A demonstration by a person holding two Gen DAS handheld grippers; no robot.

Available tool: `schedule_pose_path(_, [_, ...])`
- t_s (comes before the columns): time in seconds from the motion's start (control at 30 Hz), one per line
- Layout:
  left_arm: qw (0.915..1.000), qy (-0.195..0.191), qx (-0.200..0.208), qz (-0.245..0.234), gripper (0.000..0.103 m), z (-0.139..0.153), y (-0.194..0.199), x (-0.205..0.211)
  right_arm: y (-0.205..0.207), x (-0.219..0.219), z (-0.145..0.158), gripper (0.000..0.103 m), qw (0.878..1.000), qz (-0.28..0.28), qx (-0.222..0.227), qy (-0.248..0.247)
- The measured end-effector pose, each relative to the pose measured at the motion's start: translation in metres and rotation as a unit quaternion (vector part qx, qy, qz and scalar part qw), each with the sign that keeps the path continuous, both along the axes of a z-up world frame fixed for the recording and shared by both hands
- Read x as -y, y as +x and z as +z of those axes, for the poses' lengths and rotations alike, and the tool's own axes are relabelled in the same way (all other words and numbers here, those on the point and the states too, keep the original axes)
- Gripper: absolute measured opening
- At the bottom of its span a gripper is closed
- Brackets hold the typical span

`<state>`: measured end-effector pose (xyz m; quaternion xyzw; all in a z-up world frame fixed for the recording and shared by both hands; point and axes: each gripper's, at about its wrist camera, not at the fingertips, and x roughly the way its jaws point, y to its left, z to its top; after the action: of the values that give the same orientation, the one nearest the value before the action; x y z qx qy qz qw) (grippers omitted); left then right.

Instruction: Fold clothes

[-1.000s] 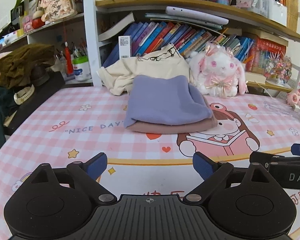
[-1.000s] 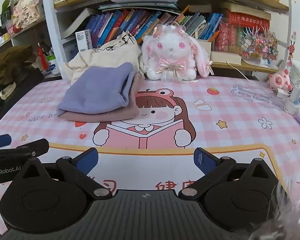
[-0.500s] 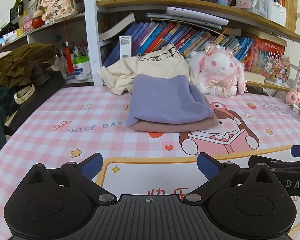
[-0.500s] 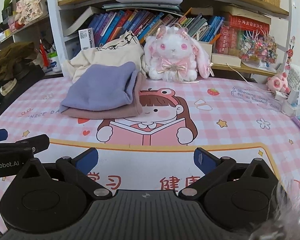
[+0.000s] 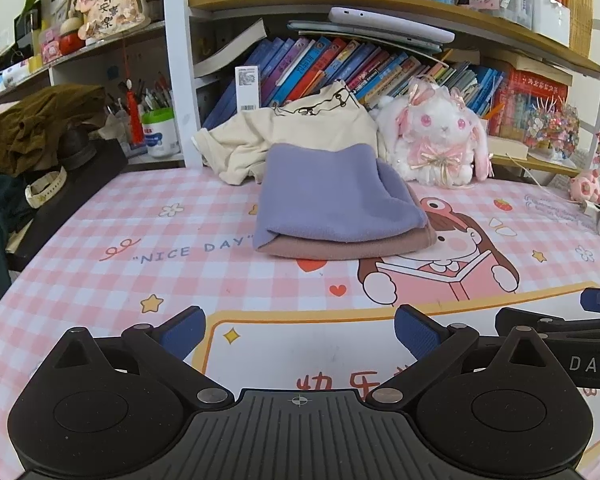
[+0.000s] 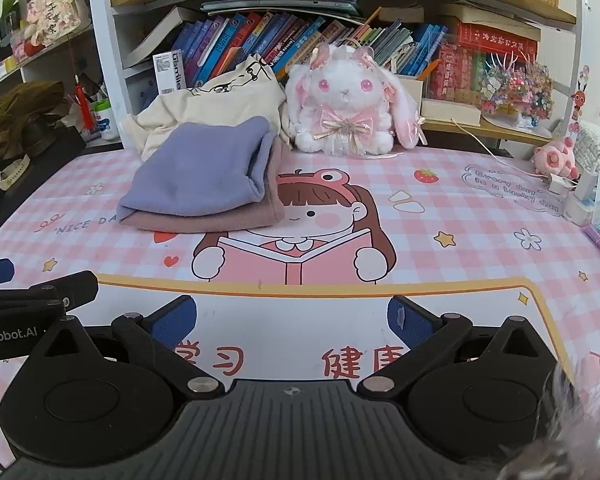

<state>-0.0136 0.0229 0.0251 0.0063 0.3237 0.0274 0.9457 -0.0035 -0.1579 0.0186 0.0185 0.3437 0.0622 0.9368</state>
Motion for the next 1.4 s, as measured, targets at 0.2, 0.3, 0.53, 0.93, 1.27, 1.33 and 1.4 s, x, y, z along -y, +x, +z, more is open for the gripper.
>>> schedule_pose_path(0.2, [1.0000,0.001,-0.002,-0.001,0.102,-0.0002,0.0015,-0.0003,0.0008,-0.0003,0.0000,0.103,1.000,-0.001,-0.001,-0.001])
schedule_pose_path(0.3, [1.0000,0.002,-0.002,-0.001,0.102,0.0000,0.0022,0.0000,0.0017,-0.0004,-0.0004,0.103,1.000,-0.002,-0.002,-0.001])
schedule_pose_path(0.53, [1.0000,0.002,-0.006,-0.002,0.102,-0.0012,0.0034,-0.0004,0.0044,0.0000,-0.0025,0.103,1.000,-0.002,-0.007,-0.002])
schedule_pose_path(0.93, [1.0000,0.005,-0.008,-0.002,0.102,-0.0016,0.0047,0.0018,0.0044,-0.0006,-0.0014,0.103,1.000,-0.003,-0.004,-0.008])
schedule_pose_path(1.27, [0.9999,0.007,-0.009,-0.003,0.102,-0.0014,0.0059,0.0041,0.0059,0.0016,-0.0017,0.103,1.000,-0.005,-0.007,-0.005])
schedule_pose_path(1.33, [0.9999,0.007,-0.010,-0.002,0.102,-0.0012,0.0061,0.0045,0.0062,0.0020,-0.0018,0.103,1.000,-0.005,-0.008,-0.005])
schedule_pose_path(1.4, [0.9999,0.006,-0.013,-0.001,0.102,-0.0011,0.0066,0.0046,0.0064,0.0025,-0.0019,0.103,1.000,-0.005,-0.008,-0.005])
